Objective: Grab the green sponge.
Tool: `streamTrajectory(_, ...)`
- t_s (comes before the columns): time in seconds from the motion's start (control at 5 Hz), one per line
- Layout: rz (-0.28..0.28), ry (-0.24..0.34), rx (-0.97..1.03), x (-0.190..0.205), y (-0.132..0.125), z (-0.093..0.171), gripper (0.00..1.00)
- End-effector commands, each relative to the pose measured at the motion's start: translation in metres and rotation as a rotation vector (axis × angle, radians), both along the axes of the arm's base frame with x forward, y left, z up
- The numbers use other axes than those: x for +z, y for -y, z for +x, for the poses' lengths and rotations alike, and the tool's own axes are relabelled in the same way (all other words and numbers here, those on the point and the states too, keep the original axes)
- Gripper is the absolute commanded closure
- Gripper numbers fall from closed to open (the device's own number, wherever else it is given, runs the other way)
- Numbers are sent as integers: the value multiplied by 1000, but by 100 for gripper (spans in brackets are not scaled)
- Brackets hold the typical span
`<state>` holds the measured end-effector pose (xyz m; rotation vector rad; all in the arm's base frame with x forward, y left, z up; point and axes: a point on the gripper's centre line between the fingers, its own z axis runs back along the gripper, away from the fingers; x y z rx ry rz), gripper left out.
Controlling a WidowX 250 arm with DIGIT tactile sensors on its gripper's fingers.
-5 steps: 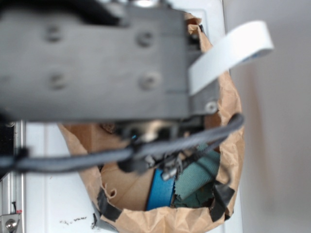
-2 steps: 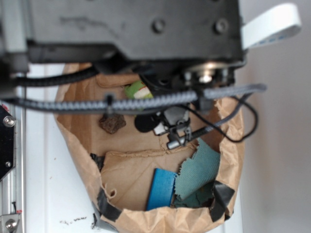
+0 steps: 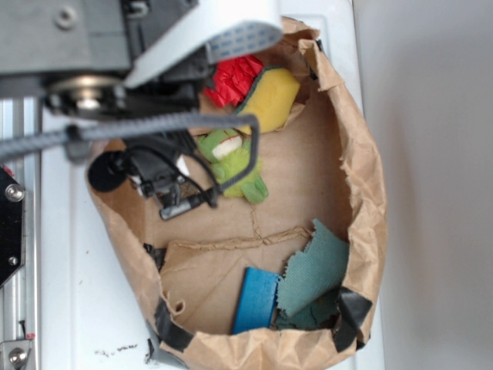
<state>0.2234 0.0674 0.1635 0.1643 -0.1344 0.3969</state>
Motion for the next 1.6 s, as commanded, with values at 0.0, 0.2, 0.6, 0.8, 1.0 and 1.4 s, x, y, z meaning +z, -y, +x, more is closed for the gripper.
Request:
streamTrajectory(0.0,11,31,11,11,-7,0,0)
streamTrajectory(0.2,11,31,11,11,-7,0,0)
streamTrajectory(0.6,-26,85,59,-10,-23,27,0)
streamTrajectory(0.8,-26,101,108,-10,-16,30,0)
streamTrajectory(1.0,-70,121,159,-8,-12,25,0)
streamTrajectory(1.4,-168,200,197,-11,-16,20,0)
